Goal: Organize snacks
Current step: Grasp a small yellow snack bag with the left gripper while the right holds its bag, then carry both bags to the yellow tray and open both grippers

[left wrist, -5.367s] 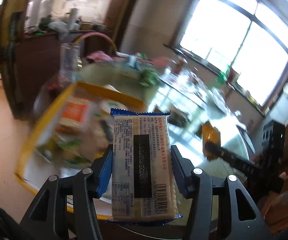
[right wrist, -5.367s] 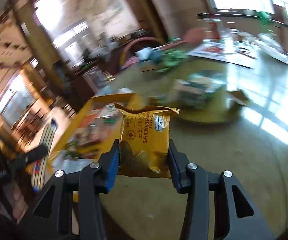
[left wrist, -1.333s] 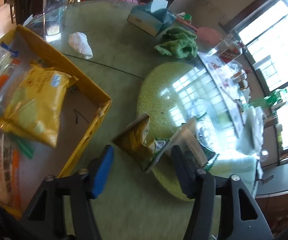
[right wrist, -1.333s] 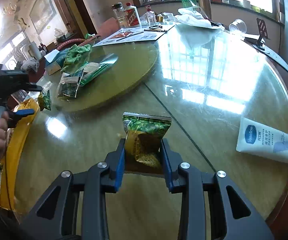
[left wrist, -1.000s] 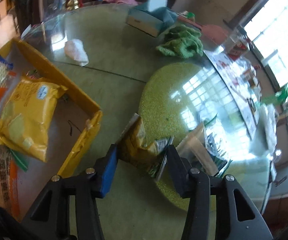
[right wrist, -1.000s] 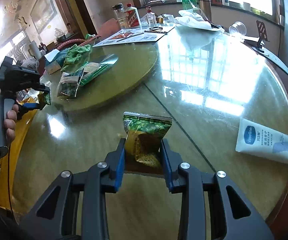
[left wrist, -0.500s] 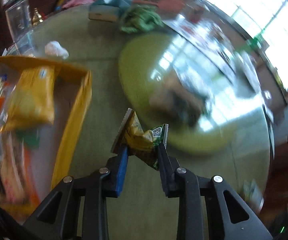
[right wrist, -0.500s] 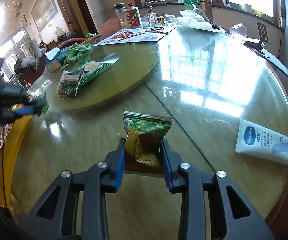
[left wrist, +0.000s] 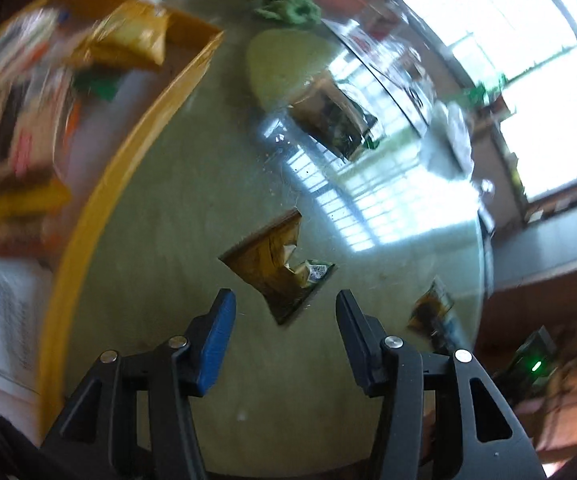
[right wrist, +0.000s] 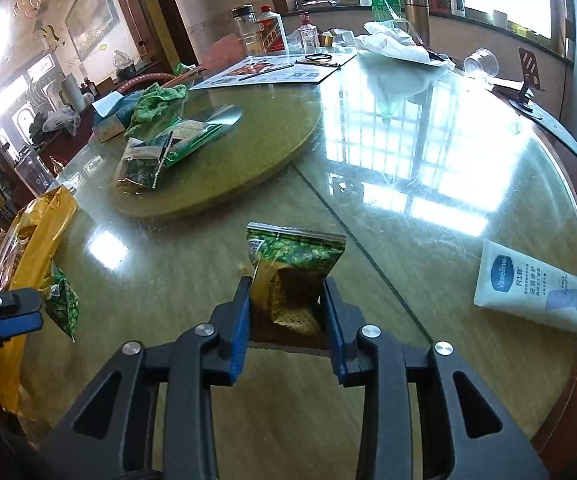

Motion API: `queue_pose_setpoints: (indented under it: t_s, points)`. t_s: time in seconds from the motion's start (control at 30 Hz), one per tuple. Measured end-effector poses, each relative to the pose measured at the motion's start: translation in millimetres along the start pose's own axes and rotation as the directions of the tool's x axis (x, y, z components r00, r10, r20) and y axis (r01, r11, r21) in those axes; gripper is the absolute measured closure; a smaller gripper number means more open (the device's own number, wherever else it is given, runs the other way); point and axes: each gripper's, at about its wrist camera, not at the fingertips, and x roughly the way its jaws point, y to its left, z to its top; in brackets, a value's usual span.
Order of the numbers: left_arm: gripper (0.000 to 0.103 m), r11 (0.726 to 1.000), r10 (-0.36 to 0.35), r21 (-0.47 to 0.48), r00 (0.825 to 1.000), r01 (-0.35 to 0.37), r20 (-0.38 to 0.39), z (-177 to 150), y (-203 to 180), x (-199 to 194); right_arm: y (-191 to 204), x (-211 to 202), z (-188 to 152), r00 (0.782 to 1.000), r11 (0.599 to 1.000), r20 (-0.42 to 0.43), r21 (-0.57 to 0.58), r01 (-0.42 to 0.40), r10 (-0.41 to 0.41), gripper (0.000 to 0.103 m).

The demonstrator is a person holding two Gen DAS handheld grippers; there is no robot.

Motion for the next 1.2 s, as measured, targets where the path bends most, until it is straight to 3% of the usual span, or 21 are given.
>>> queue_pose_setpoints:
  t_s: [0.07, 0.2, 0.3, 0.37, 0.47, 0.57, 0.8, 0.83, 1.0, 1.2]
  points:
    - [0.052, 0.998, -0.04, -0.043, 0.999, 0.041, 0.021, 7, 1, 1, 0, 0, 0, 1.0, 1.0, 0.0, -0.004, 0.003, -0.003, 0.068]
    - [0.052, 0.998, -0.001, -0.07, 0.999, 0.005, 0.049, 23, -8, 12, 0, 0, -2, 1.0, 1.0, 0.0, -0.014, 0.008, -0.008, 0.068]
    - [0.057, 0.996, 0.046, -0.083, 0.999, -0.043, 0.028, 22, -11, 25, 1, -1, -2, 1.0, 1.0, 0.001, -0.012, 0.008, -0.008, 0.068]
    - [0.063, 0.998, 0.045, -0.036, 0.999, -0.044, 0.029, 15, -15, 27, 1, -1, -2, 1.0, 1.0, 0.0, -0.013, 0.007, -0.007, 0.068]
    - [0.061, 0.997, 0.074, 0.023, 0.997, -0.074, 0.017, 5, -18, 26, 1, -1, -2, 1.0, 1.0, 0.0, -0.016, 0.009, -0.009, 0.068]
    - [0.052, 0.997, 0.078, 0.005, 0.997, -0.079, 0.028, -1, -12, 16, 2, -1, -2, 1.0, 1.0, 0.0, -0.016, 0.009, -0.009, 0.068]
    - [0.057, 0.995, 0.097, 0.032, 0.994, -0.098, 0.043, 2, -14, 20, 2, -1, -2, 1.0, 1.0, 0.0, -0.018, 0.013, -0.013, 0.068]
    - [0.066, 0.994, 0.094, 0.049, 0.994, -0.097, 0.053, 3, -15, 22, 1, -1, -2, 1.0, 1.0, 0.0, -0.017, 0.012, -0.012, 0.068]
    - [0.069, 0.99, 0.08, 0.108, 0.995, -0.087, 0.068, -7, -13, 14, 2, -1, -2, 1.0, 1.0, 0.0, -0.018, 0.011, -0.011, 0.068]
    - [0.069, 0.979, 0.008, 0.202, 0.992, -0.034, 0.124, -33, -11, -18, 3, -3, -3, 1.0, 1.0, 0.007, -0.021, -0.006, 0.006, 0.069]
